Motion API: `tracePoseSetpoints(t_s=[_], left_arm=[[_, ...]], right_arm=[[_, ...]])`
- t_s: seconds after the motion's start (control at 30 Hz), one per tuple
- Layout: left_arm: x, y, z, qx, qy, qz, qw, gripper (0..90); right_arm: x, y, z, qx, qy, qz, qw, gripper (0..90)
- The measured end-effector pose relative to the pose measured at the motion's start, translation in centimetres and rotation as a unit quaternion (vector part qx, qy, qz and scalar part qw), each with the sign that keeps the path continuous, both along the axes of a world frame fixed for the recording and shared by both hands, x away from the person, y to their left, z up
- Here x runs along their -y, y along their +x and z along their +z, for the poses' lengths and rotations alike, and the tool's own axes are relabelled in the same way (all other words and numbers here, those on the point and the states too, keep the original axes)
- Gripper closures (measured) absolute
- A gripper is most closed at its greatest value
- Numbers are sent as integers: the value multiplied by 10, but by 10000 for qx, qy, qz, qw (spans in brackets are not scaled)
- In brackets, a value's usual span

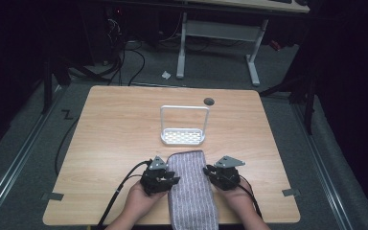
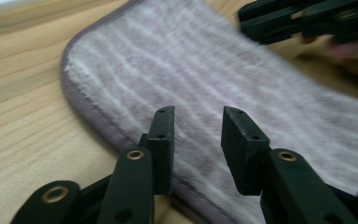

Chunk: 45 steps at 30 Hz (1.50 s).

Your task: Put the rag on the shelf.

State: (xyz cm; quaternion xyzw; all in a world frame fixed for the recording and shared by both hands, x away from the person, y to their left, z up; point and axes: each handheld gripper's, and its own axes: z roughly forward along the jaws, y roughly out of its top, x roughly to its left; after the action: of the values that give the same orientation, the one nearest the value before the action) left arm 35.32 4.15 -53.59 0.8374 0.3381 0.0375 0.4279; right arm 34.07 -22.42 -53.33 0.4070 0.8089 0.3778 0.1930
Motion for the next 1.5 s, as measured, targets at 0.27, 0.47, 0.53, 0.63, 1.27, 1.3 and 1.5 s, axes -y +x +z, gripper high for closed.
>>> tracePoseSetpoints(t_s=[0.27,0.47,0.53,0.63,1.27,1.3,1.5], left_arm=[[-4,-22,1,-55,78,-144,9999,644],[-15,-17,7,196,-51,213,9996,568],[-22,-6,8,207,-272,568,9978,517],[-24,11,9,141,-386,911,9950,451],[6,11,-6,419,62,808,9958,668],[6,12,-6,410,59,807,9959,682],[2,14,-7,215,-116,786,9966,748]], right_arm=[[-7,-17,-3,-77,-161,267,9995,769],[-6,-39,1,41,-304,424,9986,717],[-2,-40,4,82,-196,352,9992,704],[5,-36,6,100,-34,152,9998,691],[-6,-14,5,162,279,-241,9992,465],[-8,-9,6,159,264,-271,9992,459],[-12,14,0,-137,265,-528,9982,476]])
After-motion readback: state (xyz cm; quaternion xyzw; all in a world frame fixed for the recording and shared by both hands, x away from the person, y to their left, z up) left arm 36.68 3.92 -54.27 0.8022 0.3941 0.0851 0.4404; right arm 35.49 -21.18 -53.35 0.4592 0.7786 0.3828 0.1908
